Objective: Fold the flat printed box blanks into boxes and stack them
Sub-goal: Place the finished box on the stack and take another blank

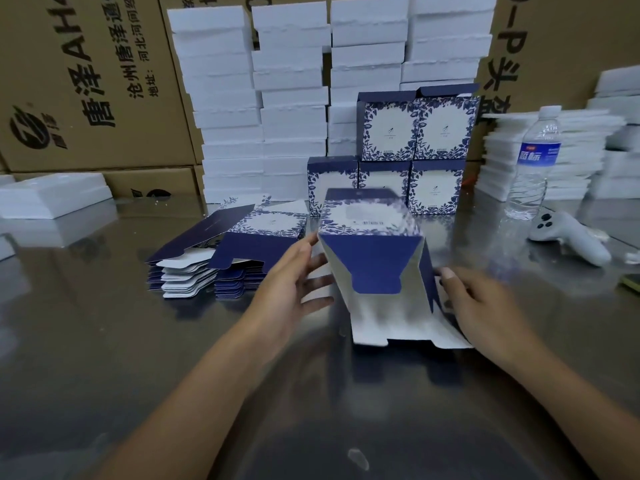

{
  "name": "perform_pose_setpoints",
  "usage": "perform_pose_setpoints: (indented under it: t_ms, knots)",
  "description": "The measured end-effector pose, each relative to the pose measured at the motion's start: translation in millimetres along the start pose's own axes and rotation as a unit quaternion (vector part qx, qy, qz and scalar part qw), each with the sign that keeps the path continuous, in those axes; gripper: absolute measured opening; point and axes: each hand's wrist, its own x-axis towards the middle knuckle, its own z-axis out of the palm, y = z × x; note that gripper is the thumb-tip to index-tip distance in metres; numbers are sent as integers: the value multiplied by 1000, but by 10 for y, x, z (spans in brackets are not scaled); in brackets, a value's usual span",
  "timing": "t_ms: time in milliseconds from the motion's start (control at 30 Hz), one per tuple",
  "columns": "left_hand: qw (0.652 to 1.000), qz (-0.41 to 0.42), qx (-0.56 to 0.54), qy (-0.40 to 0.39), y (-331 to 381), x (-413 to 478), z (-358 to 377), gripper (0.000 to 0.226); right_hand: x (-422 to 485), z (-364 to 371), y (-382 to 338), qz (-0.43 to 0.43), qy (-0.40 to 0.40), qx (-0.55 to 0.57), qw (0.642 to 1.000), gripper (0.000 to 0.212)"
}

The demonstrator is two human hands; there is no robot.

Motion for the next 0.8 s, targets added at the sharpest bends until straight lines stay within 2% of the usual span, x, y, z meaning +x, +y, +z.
perform_pose_setpoints:
  t_ms: [167, 267, 367, 433, 533, 633, 733, 800]
  knots:
    - [997, 8, 70, -1, -22, 0, -3, 33, -74, 17, -108, 12, -70, 148, 986, 53]
    - [997, 7, 83, 0, -67, 22, -4, 27, -79, 17, -145, -5, -79, 145, 986, 83]
    - [994, -10, 104, 6, -123, 45, -5, 30, -99, 33, -164, -31, -85, 120, 989, 96]
    - [993, -26, 117, -4, -154, 54, -2, 32, -103, 57, -142, -55, -70, 98, 991, 87]
    - [989, -36, 140, -19, -192, 73, -13, 31, -67, 68, -103, -74, -31, 94, 992, 56]
    - [986, -18, 163, -36, -215, 86, -56, 37, -40, 44, -118, -49, -11, 183, 982, 31]
    - [977, 18, 193, -84, -212, 59, -109, 81, -38, 36, -149, -25, 34, 230, 972, 44]
    - [971, 42, 207, -116, -197, 40, -117, 89, -44, 33, -167, -6, 40, 259, 965, 46]
